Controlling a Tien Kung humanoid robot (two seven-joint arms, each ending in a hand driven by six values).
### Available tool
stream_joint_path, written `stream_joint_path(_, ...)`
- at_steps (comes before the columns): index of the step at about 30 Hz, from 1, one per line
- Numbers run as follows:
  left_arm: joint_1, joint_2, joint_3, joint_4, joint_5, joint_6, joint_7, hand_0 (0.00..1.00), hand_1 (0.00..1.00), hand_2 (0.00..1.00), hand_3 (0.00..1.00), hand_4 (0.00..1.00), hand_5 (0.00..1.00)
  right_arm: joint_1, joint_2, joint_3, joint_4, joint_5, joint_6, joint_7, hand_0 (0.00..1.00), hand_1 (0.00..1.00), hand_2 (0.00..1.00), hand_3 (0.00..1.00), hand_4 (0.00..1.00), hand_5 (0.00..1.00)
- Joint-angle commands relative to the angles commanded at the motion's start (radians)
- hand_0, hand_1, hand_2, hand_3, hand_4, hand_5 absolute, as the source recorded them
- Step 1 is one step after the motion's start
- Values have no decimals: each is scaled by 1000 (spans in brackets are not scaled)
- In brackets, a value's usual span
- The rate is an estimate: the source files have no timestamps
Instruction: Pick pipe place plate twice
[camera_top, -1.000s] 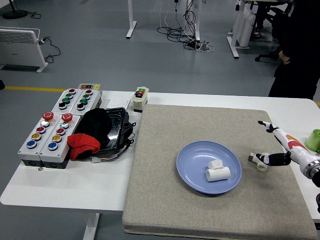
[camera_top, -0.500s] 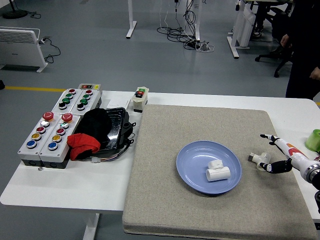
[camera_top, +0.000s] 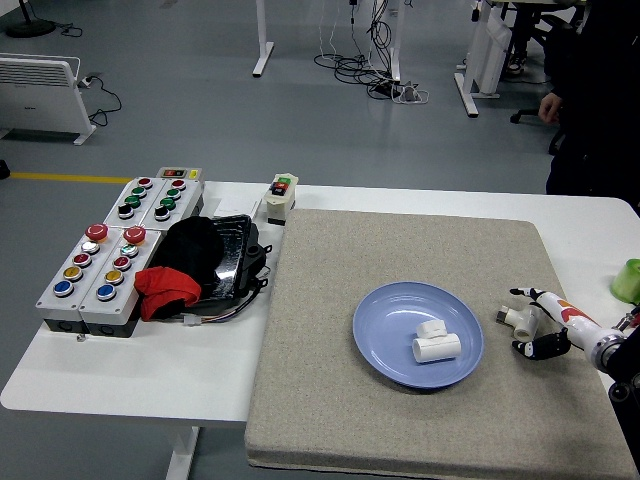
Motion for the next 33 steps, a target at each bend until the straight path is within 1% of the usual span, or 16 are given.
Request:
stream_joint_path(1, 0, 0, 0, 0, 0, 0, 0, 624, 586, 513, 586, 269, 998, 1, 1, 0, -2, 1, -3, 0, 985, 914, 976, 925, 745, 220)
stream_joint_path(2, 0, 0, -1, 0, 1, 0, 0, 624, 586, 513, 586, 269, 998, 3, 3, -1, -12, 2, -18, -1, 985, 914, 976, 925, 745, 220)
stream_joint_path(3, 1, 0, -1, 0, 2, 0, 1, 624, 585, 513, 586, 268, 998, 5, 5, -2, -18, 4, -25, -1, 908, 864, 927, 876, 732, 223)
stream_joint_path(5, 1, 0, -2, 0, 4, 0, 1, 624, 585, 513, 586, 268, 998, 7, 6, -3, -25, 7, -35, -1, 908, 864, 927, 876, 732, 223)
stream_joint_path(7, 2, -1, -3, 0, 5, 0, 2, 624, 585, 513, 586, 268, 998, 8, 8, -5, -40, 12, -59, -1, 908, 864, 927, 876, 732, 223)
stream_joint_path(9, 3, -1, -4, 0, 6, 0, 2, 624, 585, 513, 586, 268, 998, 7, 9, -4, -49, 16, -69, -1, 908, 864, 927, 876, 732, 223)
stream_joint_path(10, 3, -1, -5, 0, 8, 0, 3, 624, 585, 514, 586, 268, 998, 7, 9, -3, -54, 18, -74, -2, 732, 726, 758, 813, 678, 192)
stream_joint_path(15, 6, -2, -10, -1, 16, 0, 5, 624, 585, 514, 586, 268, 998, -1, 8, -5, -74, 17, -92, 16, 732, 726, 758, 813, 678, 192)
stream_joint_path(16, 6, -2, -10, -1, 17, 0, 5, 624, 585, 515, 586, 268, 998, -2, 8, -5, -75, 17, -94, 18, 467, 557, 609, 735, 570, 117)
stream_joint_path(20, 8, -2, -12, -1, 20, 0, 6, 624, 585, 515, 586, 268, 998, -8, 11, -8, -72, 12, -121, 39, 467, 557, 609, 735, 570, 117)
stream_joint_path(21, 8, -2, -12, -1, 21, 0, 6, 621, 585, 515, 586, 267, 998, -10, 11, -9, -70, 12, -127, 42, 386, 495, 559, 678, 492, 61)
stream_joint_path(26, 9, -1, -11, -1, 20, 0, 5, 621, 585, 515, 586, 267, 998, -18, 7, -7, -42, 24, -148, 53, 386, 495, 559, 678, 492, 61)
stream_joint_path(27, 9, -1, -10, -1, 20, -1, 5, 621, 585, 515, 586, 267, 998, -20, 6, -7, -36, 26, -149, 53, 386, 495, 559, 678, 492, 61)
stream_joint_path(28, 8, -1, -9, -1, 19, -1, 4, 621, 585, 516, 585, 267, 998, -21, 5, -8, -27, 29, -150, 52, 352, 464, 544, 640, 471, 51)
stream_joint_path(33, 7, 0, -5, -2, 13, -2, 2, 621, 585, 516, 585, 267, 998, -28, 1, -21, 27, 58, -153, 50, 352, 464, 544, 640, 471, 51)
